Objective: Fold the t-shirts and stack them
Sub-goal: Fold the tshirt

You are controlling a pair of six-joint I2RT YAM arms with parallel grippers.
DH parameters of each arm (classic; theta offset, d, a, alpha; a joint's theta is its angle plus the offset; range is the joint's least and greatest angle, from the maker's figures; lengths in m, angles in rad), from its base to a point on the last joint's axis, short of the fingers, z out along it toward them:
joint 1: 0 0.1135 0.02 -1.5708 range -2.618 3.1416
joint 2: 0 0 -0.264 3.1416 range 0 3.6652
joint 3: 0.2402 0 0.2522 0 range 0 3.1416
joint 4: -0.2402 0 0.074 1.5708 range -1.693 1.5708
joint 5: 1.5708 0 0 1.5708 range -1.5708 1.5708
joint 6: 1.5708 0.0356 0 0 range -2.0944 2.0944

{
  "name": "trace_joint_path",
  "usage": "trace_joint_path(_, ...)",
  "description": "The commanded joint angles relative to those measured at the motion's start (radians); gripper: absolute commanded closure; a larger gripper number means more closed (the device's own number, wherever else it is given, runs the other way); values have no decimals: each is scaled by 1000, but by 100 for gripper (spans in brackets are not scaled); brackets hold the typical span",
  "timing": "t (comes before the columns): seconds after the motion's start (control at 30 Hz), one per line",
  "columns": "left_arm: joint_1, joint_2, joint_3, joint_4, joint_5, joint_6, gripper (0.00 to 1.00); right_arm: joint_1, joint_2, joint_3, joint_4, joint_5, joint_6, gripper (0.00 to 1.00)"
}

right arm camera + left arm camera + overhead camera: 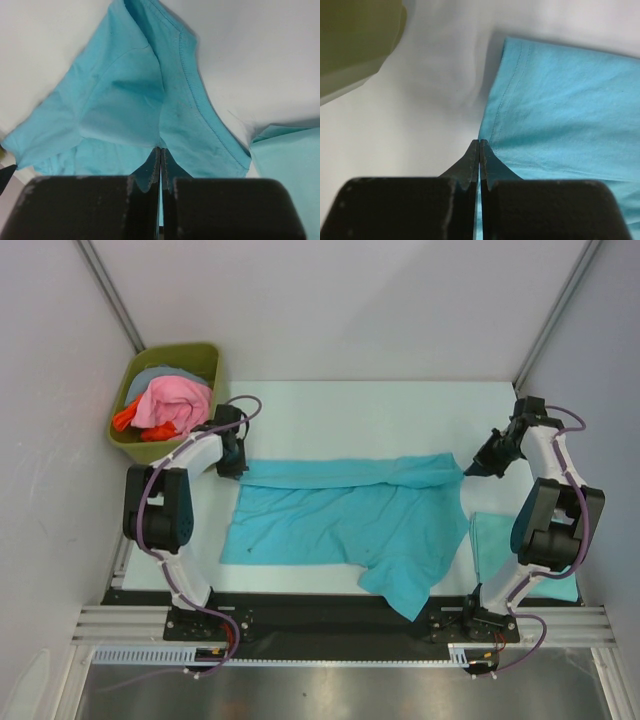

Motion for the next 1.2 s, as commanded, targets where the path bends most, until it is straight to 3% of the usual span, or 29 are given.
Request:
trace_joint_path(0.0,-6,-6,4,21,-12,9,100,-8,-27,2,9,5,-20,100)
trace_joint_path(0.67,-17,-7,-62,44,-26,6,98,-9,-76,-167,46,4,-15,99)
trace_joint_path(0.7,-17,-7,-57,39,-26,6,91,-9,-78,-175,46,-1,-15,89)
trace_joint_path(0.73,-18,-12,-56,36,-21,8,75,-9,-81,-172,43,-2,-18,83)
trace_joint_path(0.83,-41,-77,-48,15,-17,3,46,-9,-127,-155,69,19,-3,57)
trace_joint_path(0.9,-70,-117,-31,-2,-21,3,39,-9,-124,-135,170,-8,28,40)
trace_joint_path(1.0,-87,-169,18,-39,-31,-15,37,8,-49,-63,311,-15,43,41)
trace_joint_path(1.03,-92,-192,27,-44,-31,-18,37,21,42,-23,312,-8,33,43)
trace_joint_path(1.07,-95,-200,44,-41,-26,-24,41,24,90,52,305,-10,16,44)
trace_joint_path(1.1,-95,-205,50,-32,-3,-24,43,26,133,92,289,-14,14,53)
trace_joint_path(1.17,-95,-191,56,14,20,-15,61,29,229,153,284,-14,7,63)
